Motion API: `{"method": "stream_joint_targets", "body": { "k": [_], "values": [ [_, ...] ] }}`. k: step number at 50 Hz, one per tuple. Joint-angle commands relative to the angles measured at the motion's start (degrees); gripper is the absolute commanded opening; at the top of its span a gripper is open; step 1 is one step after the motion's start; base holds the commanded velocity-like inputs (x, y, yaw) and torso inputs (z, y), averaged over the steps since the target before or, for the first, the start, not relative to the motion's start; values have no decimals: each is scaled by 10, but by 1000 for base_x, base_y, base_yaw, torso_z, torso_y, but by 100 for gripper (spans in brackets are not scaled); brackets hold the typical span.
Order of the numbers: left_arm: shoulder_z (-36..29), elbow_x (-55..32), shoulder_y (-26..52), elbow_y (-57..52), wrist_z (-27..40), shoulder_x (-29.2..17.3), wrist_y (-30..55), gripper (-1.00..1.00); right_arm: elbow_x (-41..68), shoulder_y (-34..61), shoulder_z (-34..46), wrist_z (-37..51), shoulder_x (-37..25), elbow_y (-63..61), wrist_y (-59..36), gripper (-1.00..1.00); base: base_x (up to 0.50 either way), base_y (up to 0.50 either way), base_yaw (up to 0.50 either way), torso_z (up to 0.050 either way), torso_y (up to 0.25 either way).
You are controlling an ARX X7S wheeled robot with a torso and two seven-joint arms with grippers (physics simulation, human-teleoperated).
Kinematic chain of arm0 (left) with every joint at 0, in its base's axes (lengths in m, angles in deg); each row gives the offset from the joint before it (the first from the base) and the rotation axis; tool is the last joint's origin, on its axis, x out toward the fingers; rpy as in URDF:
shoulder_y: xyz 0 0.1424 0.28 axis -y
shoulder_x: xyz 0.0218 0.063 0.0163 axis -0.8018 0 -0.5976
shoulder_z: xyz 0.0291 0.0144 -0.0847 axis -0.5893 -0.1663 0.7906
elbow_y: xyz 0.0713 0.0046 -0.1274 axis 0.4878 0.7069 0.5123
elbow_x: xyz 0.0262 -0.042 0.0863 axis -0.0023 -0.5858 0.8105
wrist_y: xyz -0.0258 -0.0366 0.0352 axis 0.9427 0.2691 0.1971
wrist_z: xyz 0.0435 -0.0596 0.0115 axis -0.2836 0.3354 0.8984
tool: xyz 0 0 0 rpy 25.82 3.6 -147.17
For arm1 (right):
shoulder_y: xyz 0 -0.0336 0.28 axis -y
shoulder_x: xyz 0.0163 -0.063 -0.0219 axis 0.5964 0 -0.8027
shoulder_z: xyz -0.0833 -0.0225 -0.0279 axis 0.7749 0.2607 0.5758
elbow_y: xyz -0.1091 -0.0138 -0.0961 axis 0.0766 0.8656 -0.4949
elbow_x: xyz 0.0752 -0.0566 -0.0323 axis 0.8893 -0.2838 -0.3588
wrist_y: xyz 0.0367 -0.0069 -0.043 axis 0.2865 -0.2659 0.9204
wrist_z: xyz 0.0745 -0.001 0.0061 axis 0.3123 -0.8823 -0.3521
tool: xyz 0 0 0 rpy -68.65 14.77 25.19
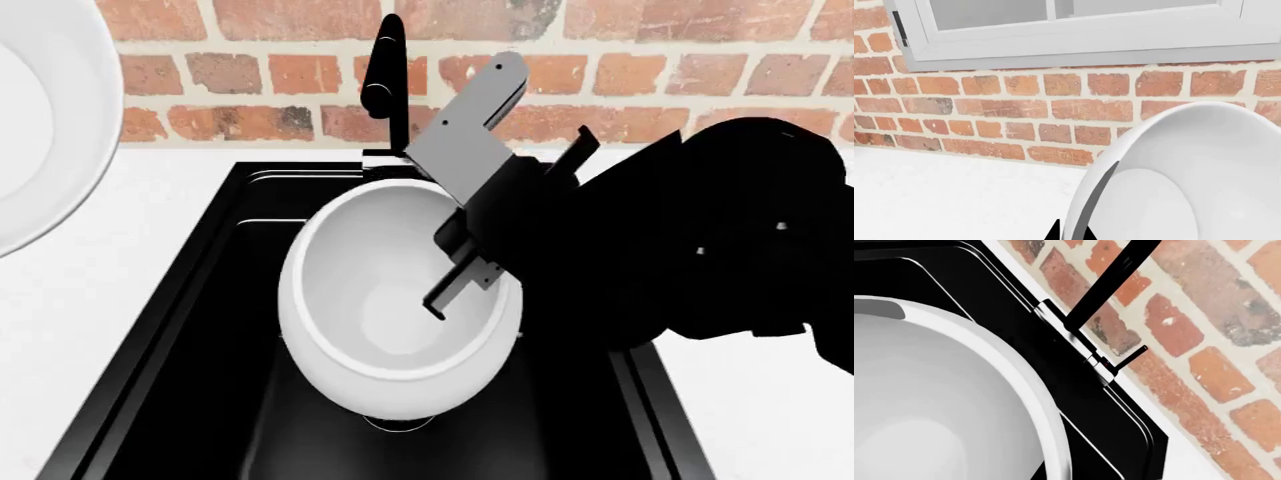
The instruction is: Stack the bowls in the sink.
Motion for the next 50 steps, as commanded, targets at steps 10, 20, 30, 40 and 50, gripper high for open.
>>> {"method": "stream_joint_targets", "body": {
  "k": [10, 20, 30, 40, 50],
  "values": [
    [2, -2, 10, -2, 1, -2, -4, -100, -28, -38, 5, -35, 22, 18, 24, -100, 0, 0, 0, 0, 0],
    [1, -3, 10, -2, 1, -3, -3, -100, -29, -45, 10, -43, 28, 18, 25, -100, 0, 0, 0, 0, 1],
    [1, -3, 10, -2, 1, -4, -2, -100, -28, -50, 15, -52, 30, 14, 23, -100, 0, 0, 0, 1, 0],
    [0, -4, 10, -3, 1, -4, -3, -100, -13, -57, 15, -56, 34, 21, 24, -100, 0, 0, 0, 0, 1],
    [-2, -6, 10, -6, 1, -5, -5, -100, 4, -63, 16, -51, 36, 35, 24, -100, 0, 0, 0, 0, 0]
  ]
}}
